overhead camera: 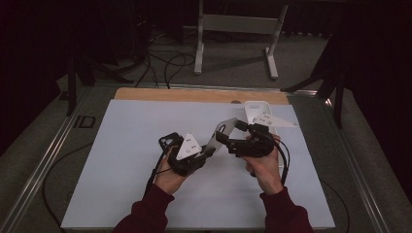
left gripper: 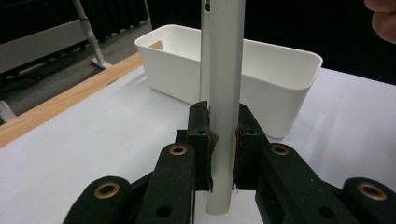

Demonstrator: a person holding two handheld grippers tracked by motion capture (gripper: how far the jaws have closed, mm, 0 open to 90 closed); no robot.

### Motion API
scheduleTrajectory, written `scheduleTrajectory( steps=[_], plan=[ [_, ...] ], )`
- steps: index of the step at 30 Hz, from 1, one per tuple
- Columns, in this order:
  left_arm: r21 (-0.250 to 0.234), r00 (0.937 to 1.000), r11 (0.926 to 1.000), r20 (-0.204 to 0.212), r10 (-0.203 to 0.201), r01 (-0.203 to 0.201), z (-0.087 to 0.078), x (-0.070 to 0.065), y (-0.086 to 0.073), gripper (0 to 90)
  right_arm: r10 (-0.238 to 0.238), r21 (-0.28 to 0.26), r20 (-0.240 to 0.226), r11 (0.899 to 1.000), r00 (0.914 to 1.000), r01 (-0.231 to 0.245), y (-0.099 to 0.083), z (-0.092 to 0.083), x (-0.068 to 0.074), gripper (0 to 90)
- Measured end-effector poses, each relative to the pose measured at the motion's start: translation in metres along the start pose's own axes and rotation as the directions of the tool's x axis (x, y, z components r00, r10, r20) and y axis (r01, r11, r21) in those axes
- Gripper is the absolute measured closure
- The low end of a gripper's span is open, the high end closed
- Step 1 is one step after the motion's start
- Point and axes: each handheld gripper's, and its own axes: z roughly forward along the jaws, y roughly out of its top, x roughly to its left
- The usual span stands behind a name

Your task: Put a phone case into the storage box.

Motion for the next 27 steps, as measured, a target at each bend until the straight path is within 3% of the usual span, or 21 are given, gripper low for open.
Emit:
scheduleTrajectory(
  steps=[7,14,22,26,27],
  plan=[
    [-0.031,0.9991,0.9987,0.016,-0.039,0.040,0.0012,-0.0061,0.0009,80.8,0.025,-0.008,0.002,1.000,0.9997,-0.025,-0.0015,0.0032,0.0004,14.3],
    [-0.020,0.9971,0.9979,0.046,-0.060,0.061,0.0046,-0.0067,0.0010,80.7,0.015,-0.013,0.020,1.000,0.9997,-0.015,-0.0034,0.0031,-0.0004,16.1],
    [0.005,0.9981,0.9990,0.044,-0.044,0.044,0.0043,-0.0056,0.0010,80.0,-0.001,-0.008,0.021,1.000,0.9998,0.001,-0.0043,0.0037,0.0003,16.5],
    [0.011,0.9987,0.9995,0.042,-0.031,0.030,0.0004,-0.0039,0.0013,75.0,-0.003,-0.005,0.020,1.000,0.9998,0.003,-0.0043,0.0045,0.0000,16.5],
    [0.016,0.9989,0.9996,0.040,-0.025,0.024,-0.0005,-0.0032,0.0012,68.6,-0.003,-0.002,0.020,1.000,0.9998,0.003,-0.0041,0.0046,-0.0007,16.5]
  ],
)
